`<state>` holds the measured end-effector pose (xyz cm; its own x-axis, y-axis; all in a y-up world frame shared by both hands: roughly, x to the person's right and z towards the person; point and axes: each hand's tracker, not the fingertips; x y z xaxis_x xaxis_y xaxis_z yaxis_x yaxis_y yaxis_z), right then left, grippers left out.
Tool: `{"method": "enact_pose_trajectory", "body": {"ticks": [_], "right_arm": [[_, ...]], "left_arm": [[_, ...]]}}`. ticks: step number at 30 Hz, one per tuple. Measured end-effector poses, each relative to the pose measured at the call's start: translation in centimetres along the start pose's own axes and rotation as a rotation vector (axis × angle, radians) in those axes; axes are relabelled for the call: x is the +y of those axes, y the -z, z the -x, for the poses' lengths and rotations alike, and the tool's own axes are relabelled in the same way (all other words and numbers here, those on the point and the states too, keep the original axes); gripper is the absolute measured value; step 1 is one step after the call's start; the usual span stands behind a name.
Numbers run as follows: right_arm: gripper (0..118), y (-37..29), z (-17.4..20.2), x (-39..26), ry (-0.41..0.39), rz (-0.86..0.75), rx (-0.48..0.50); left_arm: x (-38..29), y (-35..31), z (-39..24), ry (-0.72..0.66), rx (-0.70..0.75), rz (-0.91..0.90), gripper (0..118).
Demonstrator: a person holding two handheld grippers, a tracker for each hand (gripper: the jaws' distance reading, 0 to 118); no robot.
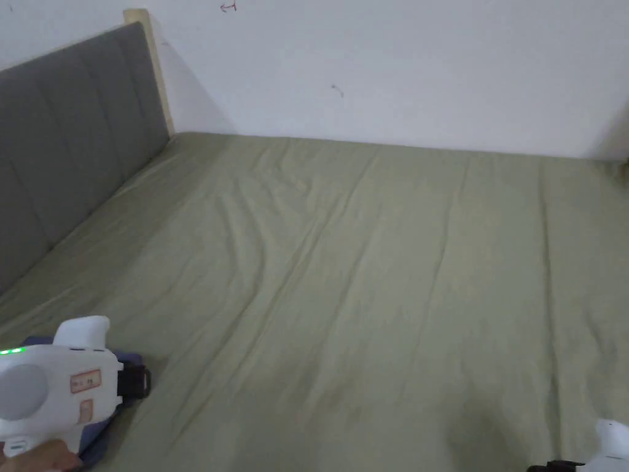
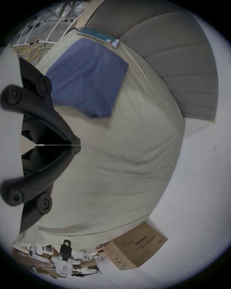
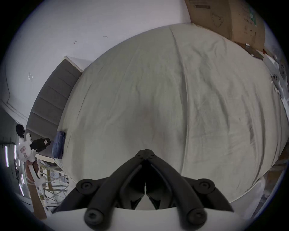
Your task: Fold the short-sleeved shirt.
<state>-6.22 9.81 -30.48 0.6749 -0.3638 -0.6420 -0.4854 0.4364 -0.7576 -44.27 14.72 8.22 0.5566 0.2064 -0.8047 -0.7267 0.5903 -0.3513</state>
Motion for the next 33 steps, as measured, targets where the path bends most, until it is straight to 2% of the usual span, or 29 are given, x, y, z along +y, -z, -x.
{"method": "enact_pose_trajectory", "body": {"ticks": [2,5,11,16,23,26,28,31,32,33], "right_arm": [[0,-1.0,0.0,-0.4,-0.041,-0.02,-0.001],[0,-2.6,-0.2,-0.5,-0.057,-0.079,-0.01],[0,-8.3,0.5,2.1,-0.148,-0.351,-0.12],[0,-13.6,3.6,4.1,-0.27,-0.595,-0.227],[0,-18.2,7.3,4.5,-0.31,-0.835,-0.254],[0,-17.8,7.8,4.4,-0.308,-0.823,-0.25],[0,-17.0,7.5,3.9,-0.275,-0.794,-0.212],[1,-16.5,7.9,2.9,-0.289,-0.828,-0.218],[10,-16.5,8.2,2.6,-0.314,-0.86,-0.235],[32,-16.6,8.5,2.4,-0.33,-0.886,-0.249]], "left_arm": [[-1.2,-0.5,-3.1,0.024,0.024,-0.03,0],[-2.1,-1.6,-6.9,0.082,0.039,-0.105,0],[-2.2,-6.9,-16.2,0.185,0.07,-0.348,0],[-1.3,-9.7,-21.9,0.239,0.057,-0.506,0],[-1.0,-12.9,-26.2,0.277,0.101,-0.68,0],[-1.9,-13.7,-26.9,0.296,0.117,-0.762,0],[-2.6,-14.0,-27.3,0.302,0.126,-0.789,0],[-3.5,-14.3,-27.4,0.324,0.129,-0.83,4],[-3.7,-14.4,-27.5,0.323,0.135,-0.842,13],[-3.7,-14.4,-27.5,0.324,0.134,-0.843,31]]}}
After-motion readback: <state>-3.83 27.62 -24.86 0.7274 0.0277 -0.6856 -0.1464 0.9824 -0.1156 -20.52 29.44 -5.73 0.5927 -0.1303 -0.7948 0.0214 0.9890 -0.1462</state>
